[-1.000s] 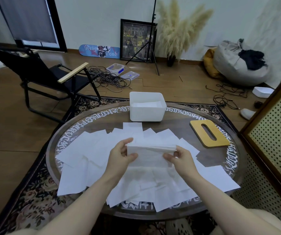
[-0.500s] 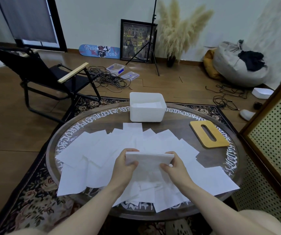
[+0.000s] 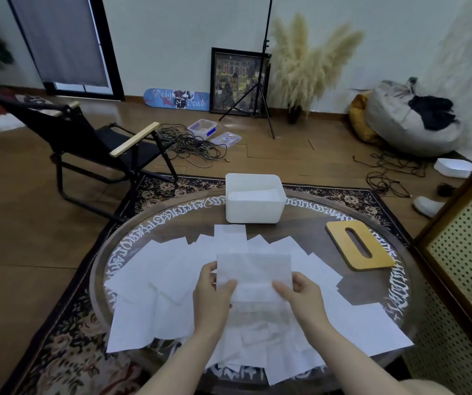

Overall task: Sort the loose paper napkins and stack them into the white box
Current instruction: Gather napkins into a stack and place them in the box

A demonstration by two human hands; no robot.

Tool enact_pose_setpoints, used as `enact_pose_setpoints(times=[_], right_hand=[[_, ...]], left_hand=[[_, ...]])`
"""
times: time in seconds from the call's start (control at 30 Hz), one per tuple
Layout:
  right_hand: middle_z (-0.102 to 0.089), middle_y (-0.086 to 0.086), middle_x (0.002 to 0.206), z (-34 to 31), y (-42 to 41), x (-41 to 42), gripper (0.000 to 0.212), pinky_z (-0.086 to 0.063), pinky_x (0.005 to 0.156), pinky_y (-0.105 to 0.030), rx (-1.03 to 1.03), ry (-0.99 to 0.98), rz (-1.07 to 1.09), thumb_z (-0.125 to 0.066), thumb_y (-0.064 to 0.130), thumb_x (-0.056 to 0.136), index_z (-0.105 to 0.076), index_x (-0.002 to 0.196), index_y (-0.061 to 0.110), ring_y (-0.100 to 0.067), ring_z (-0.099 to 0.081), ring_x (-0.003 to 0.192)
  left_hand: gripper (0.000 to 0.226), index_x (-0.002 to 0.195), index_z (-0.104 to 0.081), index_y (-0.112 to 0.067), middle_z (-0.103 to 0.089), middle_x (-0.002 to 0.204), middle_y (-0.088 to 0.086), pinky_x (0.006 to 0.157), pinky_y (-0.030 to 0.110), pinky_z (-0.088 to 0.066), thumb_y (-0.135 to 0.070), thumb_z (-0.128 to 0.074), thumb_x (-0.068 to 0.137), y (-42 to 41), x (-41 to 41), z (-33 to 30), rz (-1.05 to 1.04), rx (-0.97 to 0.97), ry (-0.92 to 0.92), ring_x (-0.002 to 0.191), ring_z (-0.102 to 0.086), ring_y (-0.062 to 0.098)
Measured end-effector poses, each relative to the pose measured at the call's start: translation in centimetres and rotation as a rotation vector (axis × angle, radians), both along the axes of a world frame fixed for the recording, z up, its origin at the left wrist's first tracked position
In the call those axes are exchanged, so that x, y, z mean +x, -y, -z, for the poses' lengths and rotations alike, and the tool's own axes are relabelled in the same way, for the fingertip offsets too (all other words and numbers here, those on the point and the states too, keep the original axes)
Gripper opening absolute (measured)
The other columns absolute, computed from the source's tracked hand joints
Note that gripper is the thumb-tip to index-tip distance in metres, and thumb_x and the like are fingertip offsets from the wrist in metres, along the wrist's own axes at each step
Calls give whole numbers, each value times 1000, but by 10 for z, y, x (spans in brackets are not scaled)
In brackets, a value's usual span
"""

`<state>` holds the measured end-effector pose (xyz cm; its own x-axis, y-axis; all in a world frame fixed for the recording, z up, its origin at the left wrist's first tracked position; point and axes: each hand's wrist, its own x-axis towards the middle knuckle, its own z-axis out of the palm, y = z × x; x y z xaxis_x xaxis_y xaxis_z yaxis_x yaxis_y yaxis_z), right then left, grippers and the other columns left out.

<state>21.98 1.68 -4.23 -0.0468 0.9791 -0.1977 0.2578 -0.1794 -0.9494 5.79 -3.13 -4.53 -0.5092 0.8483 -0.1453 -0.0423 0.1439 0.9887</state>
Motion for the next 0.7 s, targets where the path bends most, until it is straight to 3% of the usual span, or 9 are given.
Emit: enact_pose_setpoints(times=[0.1,0.17,0.23,0.3,0.53,0.7], right_hand=[[-70,-5,76,-18,-3,-6,2,-45,54,-13,19,-100,32,-62,11,91,-63,91,10,-13,-62,62],[-69,-2,72,-29,-7,-9,4,-41,50,-9,38,-112,18,-58,10,93,-61,94,13,-5,-57,52],[-69,-4,74,-42,-16,-12,9,-41,50,-8,63,-106,-22,-56,7,93,-61,98,13,-8,-56,53],[-67,-9,76,-56,-27,-15,14,-42,50,-9,99,-100,-50,-55,2,93,-62,98,13,-15,-54,58],[-72,-4,87,-78,-89,-26,22,-47,57,-19,153,-42,-48,-55,-6,88,-62,98,12,-10,-58,57],[-70,-1,90,-81,-143,-41,29,-54,73,-38,181,-3,16,-55,-6,87,-61,104,16,-17,-62,75]], left_hand=[[29,109,-54,-24,-63,91,7,42,17,-42,-5,-61,88,-12,-5,-13,-47,27,-20,71,-60,22],[30,111,-55,-23,-62,90,8,43,19,-45,-4,-60,89,-20,-9,-22,-67,46,-13,70,-58,20],[30,110,-54,-24,-61,87,7,42,18,-42,-2,-58,90,-30,-16,-32,-71,53,17,66,-55,20],[31,111,-56,-24,-59,86,6,40,20,-37,-1,-55,90,-41,-23,-42,-47,52,23,59,-55,20],[38,117,-62,-17,-61,79,4,41,24,-36,4,-50,87,-102,-44,-65,2,39,-78,53,-57,18],[32,108,-62,-27,-62,86,-5,52,27,-44,-4,-54,87,-152,-50,-76,-42,15,-147,73,-65,25]])
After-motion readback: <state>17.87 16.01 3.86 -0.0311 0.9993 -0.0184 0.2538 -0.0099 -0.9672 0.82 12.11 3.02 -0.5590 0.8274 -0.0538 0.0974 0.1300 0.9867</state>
